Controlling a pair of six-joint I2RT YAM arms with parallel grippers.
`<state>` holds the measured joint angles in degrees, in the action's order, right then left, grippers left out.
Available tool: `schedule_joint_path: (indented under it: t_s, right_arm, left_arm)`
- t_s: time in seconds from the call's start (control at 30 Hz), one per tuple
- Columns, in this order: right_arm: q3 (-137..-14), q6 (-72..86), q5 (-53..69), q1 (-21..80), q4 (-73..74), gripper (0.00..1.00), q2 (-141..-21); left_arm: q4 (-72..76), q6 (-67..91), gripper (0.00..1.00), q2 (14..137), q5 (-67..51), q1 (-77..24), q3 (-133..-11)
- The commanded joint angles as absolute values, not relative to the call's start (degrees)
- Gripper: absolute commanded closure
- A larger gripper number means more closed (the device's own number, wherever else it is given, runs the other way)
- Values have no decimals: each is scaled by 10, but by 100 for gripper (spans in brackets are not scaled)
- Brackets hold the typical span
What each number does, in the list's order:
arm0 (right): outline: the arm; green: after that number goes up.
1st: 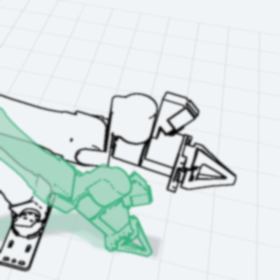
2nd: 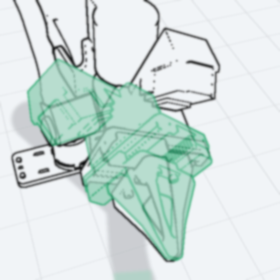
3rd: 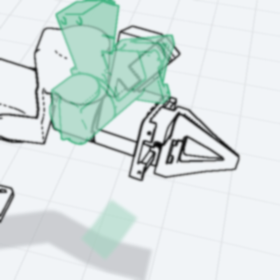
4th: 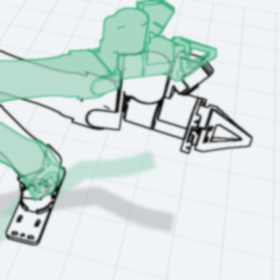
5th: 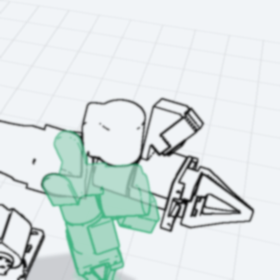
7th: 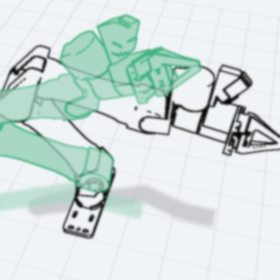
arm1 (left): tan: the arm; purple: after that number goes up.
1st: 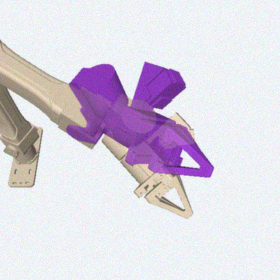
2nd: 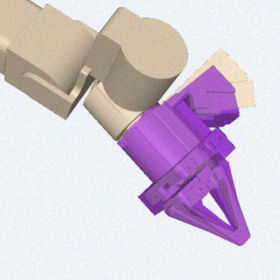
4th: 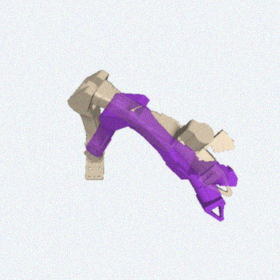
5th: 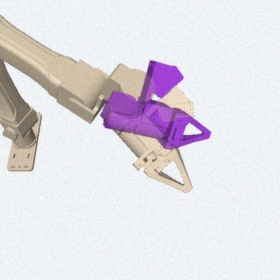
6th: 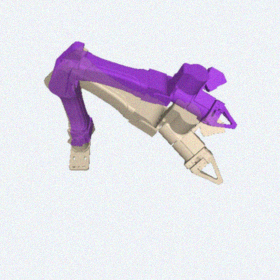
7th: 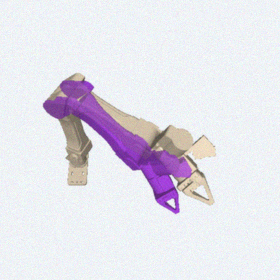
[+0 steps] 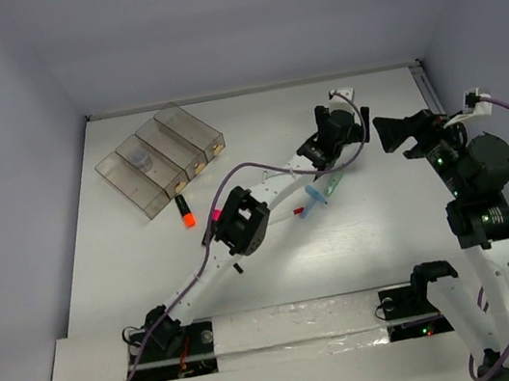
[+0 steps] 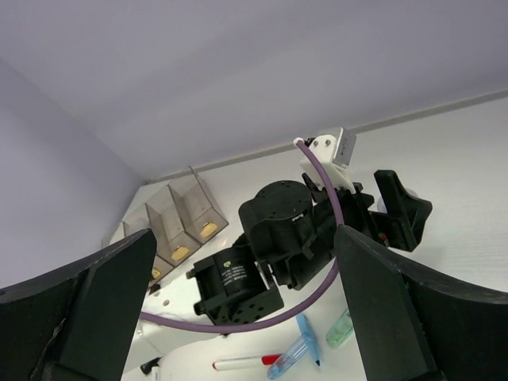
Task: Sort the stationery into containers
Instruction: Move the stationery to the center of the board.
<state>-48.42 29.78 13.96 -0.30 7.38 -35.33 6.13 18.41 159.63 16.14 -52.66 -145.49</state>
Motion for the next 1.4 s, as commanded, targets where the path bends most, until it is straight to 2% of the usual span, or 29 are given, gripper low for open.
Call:
schedule_joint_path:
  t_s: [0.0, 0.03, 0.27, 0.4, 0.47, 0.53, 0.73, 0.8, 0.87, 1.1, 1.13, 1.17, 1.37]
  right_arm:
    - [-497, 287, 158, 5, 76, 0, -353]
    - [-491, 287, 158, 5, 70, 0, -353]
    - [-491, 287, 158, 5, 69, 0, -359]
    - [-487, 294, 167, 5, 63, 0, -359]
    - [-487, 295, 169, 5, 68, 0, -359]
    - [-494, 289, 163, 5, 74, 0, -357]
    - [-515, 287, 163, 5, 92, 0, -346]
    - [-517, 287, 163, 5, 93, 0, -341]
    - [-520, 287, 164, 5, 97, 0, -340]
    - [-500, 305, 174, 5, 80, 0, -330]
    - [-498, 306, 178, 5, 80, 0, -331]
    - [-497, 305, 179, 5, 85, 0, -333]
    - [-472, 295, 181, 5, 91, 0, -330]
  left_arm:
    - [107, 165, 4, 1577, 191, -533, -1426]
    - [110, 161, 1, 1572, 193, -538, -1427]
    - [68, 188, 4, 1600, 176, -526, -1470]
    - [64, 205, 14, 1606, 165, -520, -1471]
    - [68, 210, 26, 1607, 156, -515, -1472]
    - [67, 213, 30, 1608, 153, -515, -1473]
    - [56, 214, 30, 1608, 144, -515, -1474]
    - [42, 217, 34, 1608, 140, -515, -1474]
    - [29, 220, 45, 1606, 142, -510, -1474]
    - [4, 213, 48, 1587, 158, -504, -1443]
    - [3, 213, 49, 1586, 158, -504, -1443]
    - [2, 208, 54, 1585, 161, -504, -1442]
    - [1, 168, 59, 1532, 198, -504, -1363]
